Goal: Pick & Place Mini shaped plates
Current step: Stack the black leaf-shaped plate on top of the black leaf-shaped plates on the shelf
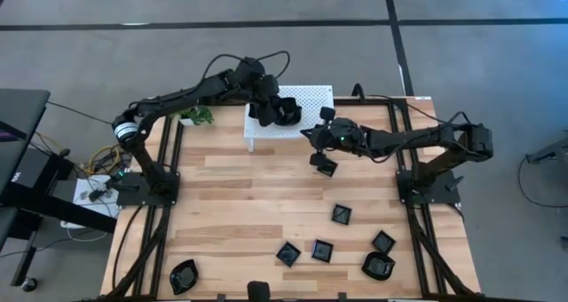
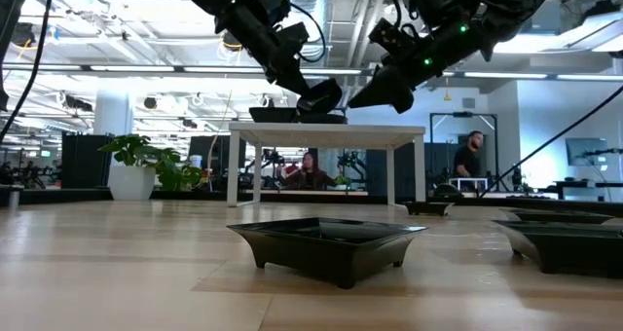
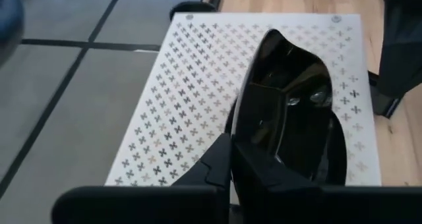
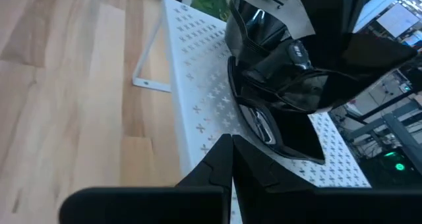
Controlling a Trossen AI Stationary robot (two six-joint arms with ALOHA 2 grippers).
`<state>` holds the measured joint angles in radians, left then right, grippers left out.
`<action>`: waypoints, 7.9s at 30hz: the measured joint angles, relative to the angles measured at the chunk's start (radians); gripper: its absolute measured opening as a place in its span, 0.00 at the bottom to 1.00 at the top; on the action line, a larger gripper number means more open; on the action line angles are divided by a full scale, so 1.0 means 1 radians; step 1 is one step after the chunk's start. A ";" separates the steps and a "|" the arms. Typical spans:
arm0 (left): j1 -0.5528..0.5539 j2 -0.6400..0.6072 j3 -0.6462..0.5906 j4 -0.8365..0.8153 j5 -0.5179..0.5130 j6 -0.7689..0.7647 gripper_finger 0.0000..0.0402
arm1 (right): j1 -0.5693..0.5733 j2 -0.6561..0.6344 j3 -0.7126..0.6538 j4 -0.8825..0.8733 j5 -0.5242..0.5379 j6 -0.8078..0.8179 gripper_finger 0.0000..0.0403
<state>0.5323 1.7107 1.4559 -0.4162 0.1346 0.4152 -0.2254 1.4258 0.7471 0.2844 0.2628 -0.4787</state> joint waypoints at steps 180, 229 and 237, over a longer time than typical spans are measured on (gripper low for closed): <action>-1.433 -0.403 -0.770 -0.083 -0.204 -1.897 0.01 | 0.285 0.001 0.037 0.311 -0.359 -0.078 0.38; -0.485 -0.493 -0.769 -0.081 0.355 -1.100 0.02 | 0.428 0.674 0.781 -0.302 -0.359 -0.422 0.31; -0.486 -0.493 -0.769 -0.080 0.351 -1.085 0.03 | 0.400 0.673 0.784 -0.310 -0.368 -0.422 0.19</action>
<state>0.0467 1.2175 0.6868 -0.4965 0.4861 -0.6701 0.1747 2.0986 1.5307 -0.0252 -0.1048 -0.9005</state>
